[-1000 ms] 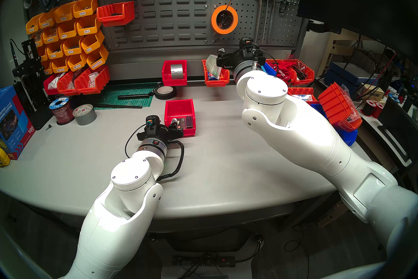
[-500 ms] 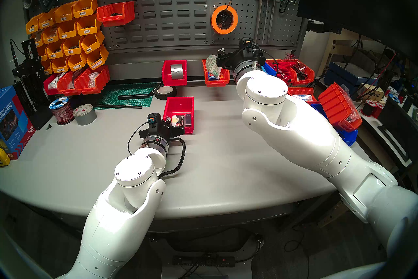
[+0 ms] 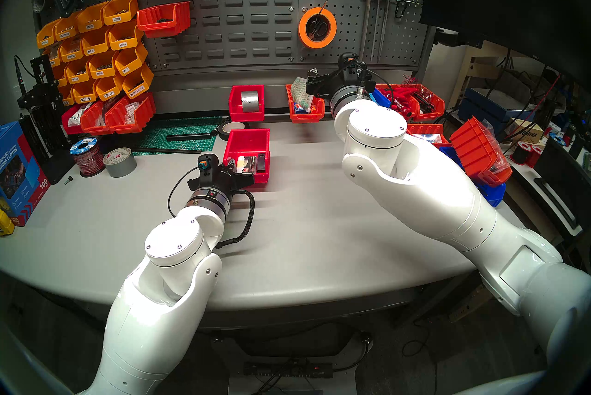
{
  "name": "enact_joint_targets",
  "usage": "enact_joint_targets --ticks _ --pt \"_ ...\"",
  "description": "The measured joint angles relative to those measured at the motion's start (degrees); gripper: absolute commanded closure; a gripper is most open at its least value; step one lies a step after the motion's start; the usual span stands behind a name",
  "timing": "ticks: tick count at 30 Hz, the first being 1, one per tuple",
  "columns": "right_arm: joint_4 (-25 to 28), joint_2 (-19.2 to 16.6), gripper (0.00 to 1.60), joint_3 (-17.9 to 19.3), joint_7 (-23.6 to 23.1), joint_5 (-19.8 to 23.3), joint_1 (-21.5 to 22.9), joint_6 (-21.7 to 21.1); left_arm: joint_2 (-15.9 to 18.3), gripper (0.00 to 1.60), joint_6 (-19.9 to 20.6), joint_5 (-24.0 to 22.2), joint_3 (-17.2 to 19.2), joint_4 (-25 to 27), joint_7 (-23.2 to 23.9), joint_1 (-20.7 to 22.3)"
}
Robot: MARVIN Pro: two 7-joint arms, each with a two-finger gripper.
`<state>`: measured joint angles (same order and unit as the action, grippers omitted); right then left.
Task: Hang all the unorganized tool boxes onto the wall
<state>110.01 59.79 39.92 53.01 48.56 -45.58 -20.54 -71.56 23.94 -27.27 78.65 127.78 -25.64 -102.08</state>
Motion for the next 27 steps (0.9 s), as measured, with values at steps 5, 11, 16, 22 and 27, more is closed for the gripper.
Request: enact_joint_targets --ticks 5,11,16,22,27 --pt "0.0 0.0 0.0 0.0 0.0 0.0 0.0 0.01 1.26 1.6 -0.35 -1.43 3.55 3.81 1.09 -1.98" --pt "0.0 0.0 0.0 0.0 0.0 0.01 0.0 0.01 2.74 1.6 -0.79 -3.31 8.71 8.15 2.61 -4.9" --pt "0.0 0.0 0.0 0.0 0.0 0.01 0.0 0.02 3.72 1.6 -1.3 -4.75 13.14 9.98 3.99 -6.67" --pt "0.0 0.0 0.0 0.0 0.0 0.01 0.0 0.03 4.84 1.6 -1.39 -7.16 19.95 10.64 5.54 -8.64" --pt "0.0 0.0 0.0 0.0 0.0 0.01 0.0 0.03 5.35 1.6 -1.18 -8.75 24.06 10.79 5.92 -9.17"
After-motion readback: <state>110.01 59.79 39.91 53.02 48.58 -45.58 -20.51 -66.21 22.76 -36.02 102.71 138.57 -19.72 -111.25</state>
